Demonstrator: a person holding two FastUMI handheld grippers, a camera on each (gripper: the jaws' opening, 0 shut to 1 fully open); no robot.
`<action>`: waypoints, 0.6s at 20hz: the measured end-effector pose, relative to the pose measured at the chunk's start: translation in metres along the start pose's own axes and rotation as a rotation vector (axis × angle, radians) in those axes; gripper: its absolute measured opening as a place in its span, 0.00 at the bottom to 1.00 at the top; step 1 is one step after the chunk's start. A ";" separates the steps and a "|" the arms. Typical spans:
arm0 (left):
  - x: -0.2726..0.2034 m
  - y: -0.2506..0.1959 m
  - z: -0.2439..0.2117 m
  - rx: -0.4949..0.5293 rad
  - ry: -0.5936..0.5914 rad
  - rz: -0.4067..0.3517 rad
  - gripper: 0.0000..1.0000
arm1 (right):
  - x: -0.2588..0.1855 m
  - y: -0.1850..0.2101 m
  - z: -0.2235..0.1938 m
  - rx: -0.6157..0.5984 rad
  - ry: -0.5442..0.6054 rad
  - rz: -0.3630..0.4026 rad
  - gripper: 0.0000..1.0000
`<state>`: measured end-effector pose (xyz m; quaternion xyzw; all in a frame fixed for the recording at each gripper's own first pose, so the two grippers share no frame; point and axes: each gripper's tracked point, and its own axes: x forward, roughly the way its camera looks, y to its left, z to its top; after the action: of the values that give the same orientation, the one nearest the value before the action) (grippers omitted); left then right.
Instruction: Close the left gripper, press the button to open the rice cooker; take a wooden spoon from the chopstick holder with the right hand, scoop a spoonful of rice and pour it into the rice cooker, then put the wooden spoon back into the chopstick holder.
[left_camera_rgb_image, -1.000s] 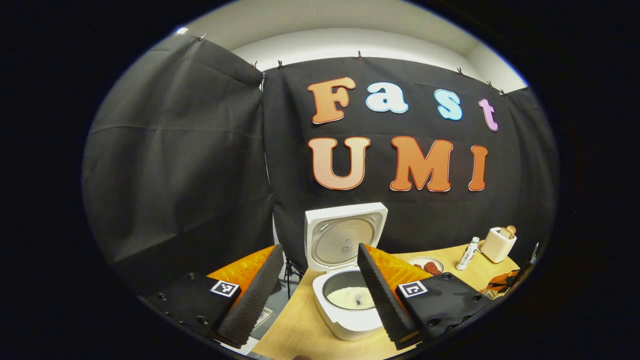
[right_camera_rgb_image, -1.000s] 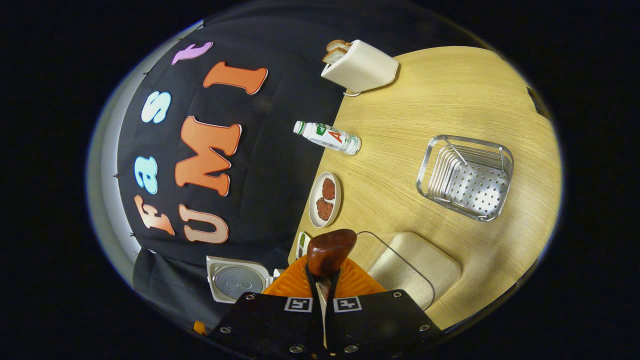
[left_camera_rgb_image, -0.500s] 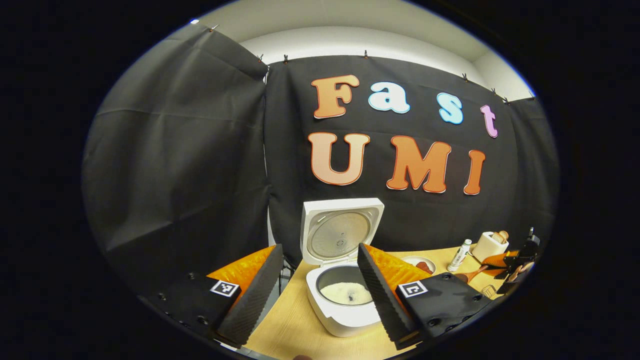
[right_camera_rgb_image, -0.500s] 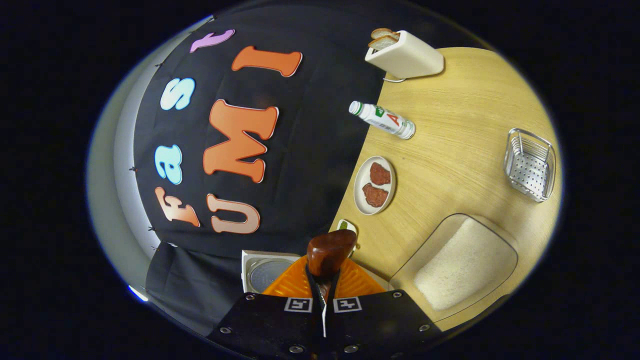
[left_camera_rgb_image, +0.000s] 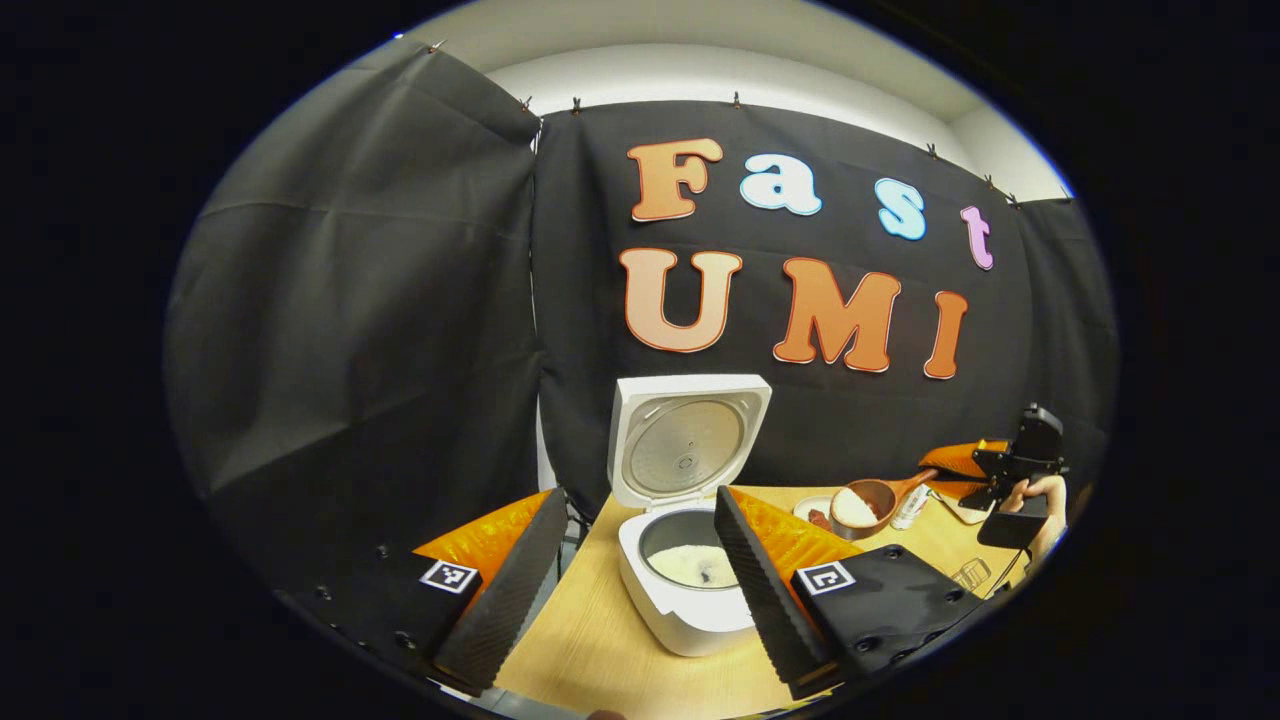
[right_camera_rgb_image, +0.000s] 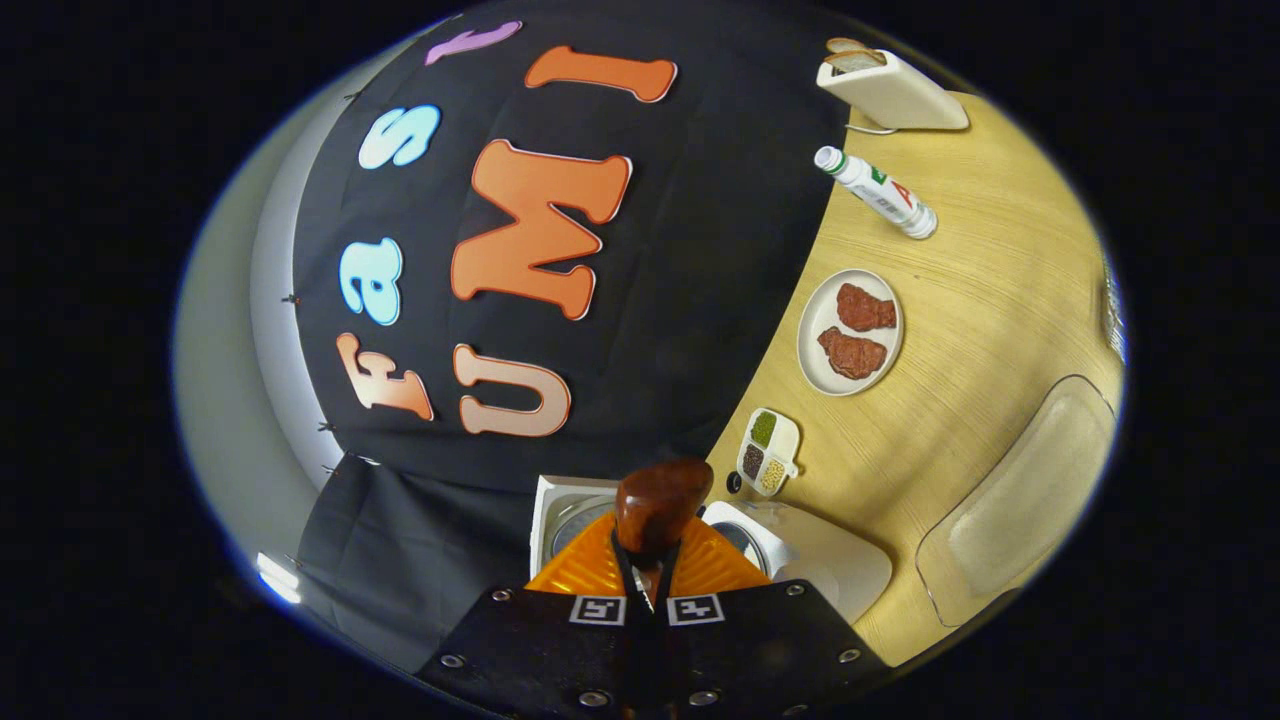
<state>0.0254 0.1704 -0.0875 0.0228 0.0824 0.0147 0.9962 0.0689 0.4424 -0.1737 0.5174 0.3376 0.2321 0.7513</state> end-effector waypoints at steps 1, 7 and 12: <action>-0.002 0.002 0.001 0.001 -0.001 0.003 1.00 | 0.007 0.007 -0.004 -0.016 0.004 0.003 0.01; -0.007 0.009 -0.006 -0.010 0.013 0.002 1.00 | 0.054 0.034 -0.033 -0.125 0.044 0.000 0.01; -0.009 0.014 -0.006 -0.005 0.011 0.007 1.00 | 0.088 0.030 -0.045 -0.211 0.048 -0.045 0.01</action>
<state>0.0154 0.1848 -0.0911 0.0203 0.0880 0.0186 0.9957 0.0938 0.5424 -0.1795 0.4219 0.3404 0.2618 0.7985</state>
